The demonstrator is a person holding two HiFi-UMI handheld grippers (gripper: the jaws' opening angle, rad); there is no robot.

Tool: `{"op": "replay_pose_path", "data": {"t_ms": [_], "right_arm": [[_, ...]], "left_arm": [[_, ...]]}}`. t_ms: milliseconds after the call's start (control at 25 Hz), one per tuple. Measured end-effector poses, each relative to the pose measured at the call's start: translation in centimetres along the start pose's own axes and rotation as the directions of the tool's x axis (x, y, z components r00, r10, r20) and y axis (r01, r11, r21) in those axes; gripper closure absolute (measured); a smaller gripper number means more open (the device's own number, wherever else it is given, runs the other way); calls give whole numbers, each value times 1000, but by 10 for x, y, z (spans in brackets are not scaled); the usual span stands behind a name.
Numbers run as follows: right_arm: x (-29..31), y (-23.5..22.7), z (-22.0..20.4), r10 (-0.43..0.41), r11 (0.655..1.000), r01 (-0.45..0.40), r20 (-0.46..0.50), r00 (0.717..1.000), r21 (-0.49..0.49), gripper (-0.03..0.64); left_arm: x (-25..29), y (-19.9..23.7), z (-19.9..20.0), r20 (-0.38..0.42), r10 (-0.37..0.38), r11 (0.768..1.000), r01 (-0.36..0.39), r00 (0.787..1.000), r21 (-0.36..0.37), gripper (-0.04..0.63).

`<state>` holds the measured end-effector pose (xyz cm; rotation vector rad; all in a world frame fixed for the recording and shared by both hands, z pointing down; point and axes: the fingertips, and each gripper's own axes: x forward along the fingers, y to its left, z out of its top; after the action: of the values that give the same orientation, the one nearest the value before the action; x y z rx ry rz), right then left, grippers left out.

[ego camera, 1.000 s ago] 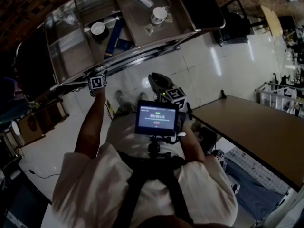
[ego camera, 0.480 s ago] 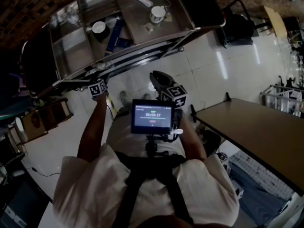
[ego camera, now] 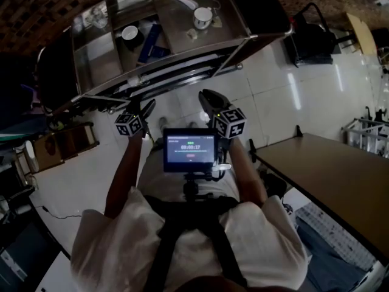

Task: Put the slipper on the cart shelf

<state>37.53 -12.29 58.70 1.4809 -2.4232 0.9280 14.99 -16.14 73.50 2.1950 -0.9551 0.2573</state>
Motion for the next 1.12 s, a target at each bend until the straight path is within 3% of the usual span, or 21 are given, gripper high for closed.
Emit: {"op": "replay_pose_path", "data": {"t_ms": [160, 200, 280, 320, 520, 560, 640, 720, 840, 880, 960, 1120], "right_arm": [[-8, -2, 0, 32, 999, -32, 2, 999, -4, 535], [-9, -3, -1, 41, 999, -41, 2, 999, -2, 535], [-12, -5, -2, 62, 998, -62, 3, 998, 5, 535], [-14, -5, -3, 74, 997, -74, 3, 997, 7, 535], [-19, -2, -9, 161, 987, -161, -5, 987, -4, 535], [-18, -2, -11, 176, 984, -176, -8, 984, -9, 535], [-18, 1, -17, 202, 979, -202, -19, 979, -21, 535], [-20, 14, -26, 222, 974, -223, -29, 975, -31, 535], [-24, 38, -25, 263, 964, -263, -21, 965, -34, 535], [-23, 41, -21, 280, 959, -280, -13, 960, -29, 535], [-20, 42, -16, 316, 948, -316, 5, 949, -19, 543], [-16, 41, -9, 348, 938, -347, 25, 937, -16, 543]], "left_arm": [[-10, -36, 16, 80, -76, 997, 78, 994, -26, 260], [-16, -40, 21, 112, -86, 994, 93, 990, -55, 315], [-30, -52, 33, 196, -117, 982, 143, 974, -126, 519], [-38, -62, 42, 241, -143, 970, 184, 960, -157, 579], [-78, -114, 56, 392, -257, 903, 364, 883, -228, 581], [-87, -125, 56, 426, -281, 890, 400, 860, -220, 582], [-113, -145, 57, 524, -319, 865, 468, 790, -178, 583], [-147, -155, 56, 610, -316, 855, 497, 727, -149, 584], [-187, -159, 57, 686, -281, 838, 520, 671, -165, 586], [-192, -160, 59, 697, -273, 834, 524, 663, -172, 586], [-195, -168, 61, 692, -271, 842, 513, 669, -167, 587], [-197, -169, 59, 657, -225, 895, 419, 720, -152, 589]]}}
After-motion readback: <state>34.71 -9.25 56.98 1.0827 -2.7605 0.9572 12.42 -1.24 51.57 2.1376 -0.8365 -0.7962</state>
